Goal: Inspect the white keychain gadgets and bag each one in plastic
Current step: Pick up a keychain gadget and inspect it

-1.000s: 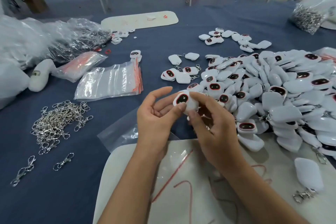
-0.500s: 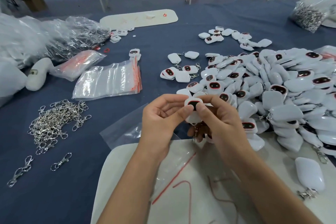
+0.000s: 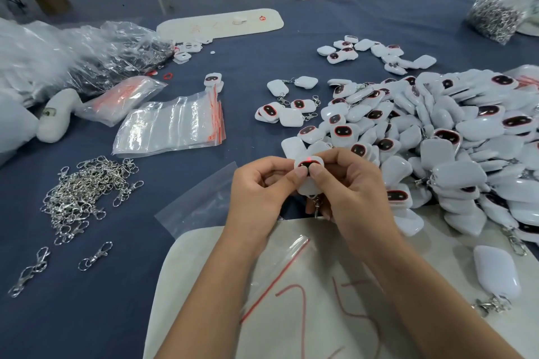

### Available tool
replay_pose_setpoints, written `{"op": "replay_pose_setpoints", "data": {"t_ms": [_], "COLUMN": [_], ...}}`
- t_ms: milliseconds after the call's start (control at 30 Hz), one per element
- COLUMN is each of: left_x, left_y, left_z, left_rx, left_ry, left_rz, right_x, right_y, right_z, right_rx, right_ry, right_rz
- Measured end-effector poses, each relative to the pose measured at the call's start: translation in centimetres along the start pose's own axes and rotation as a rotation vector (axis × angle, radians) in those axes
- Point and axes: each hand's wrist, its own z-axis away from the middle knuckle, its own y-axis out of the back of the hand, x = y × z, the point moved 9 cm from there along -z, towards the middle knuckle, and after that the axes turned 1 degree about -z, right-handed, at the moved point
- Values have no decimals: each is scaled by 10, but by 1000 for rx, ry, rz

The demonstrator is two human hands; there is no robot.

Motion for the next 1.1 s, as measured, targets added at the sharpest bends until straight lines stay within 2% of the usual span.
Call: {"op": "replay_pose_setpoints", "data": {"t_ms": [167, 433, 533, 733, 867, 933, 1100], "left_x": [0, 2, 3, 3, 2, 0, -1], "left_y": [0, -3, -3, 12, 19, 19, 23], "left_z": [0, 1, 1, -1, -2, -2, -2], "left_rx": [11, -6, 6, 154, 206, 212, 248], "left_ry": [13, 3, -16, 3, 4, 22, 20], "left_rz": [17, 15, 35, 104, 105, 112, 68], "right_x": [-4, 0, 0, -26, -44, -46, -21], "right_y": [-3, -5, -3, 1, -5, -16, -29], "right_z": [-2, 0, 1, 18, 30, 38, 35], "right_rx": [10, -77, -49, 215, 279, 232, 138], "right_ry": [65, 23, 30, 300, 428, 461, 294], "right_rz": [118, 10, 26, 507, 551, 547, 505]}}
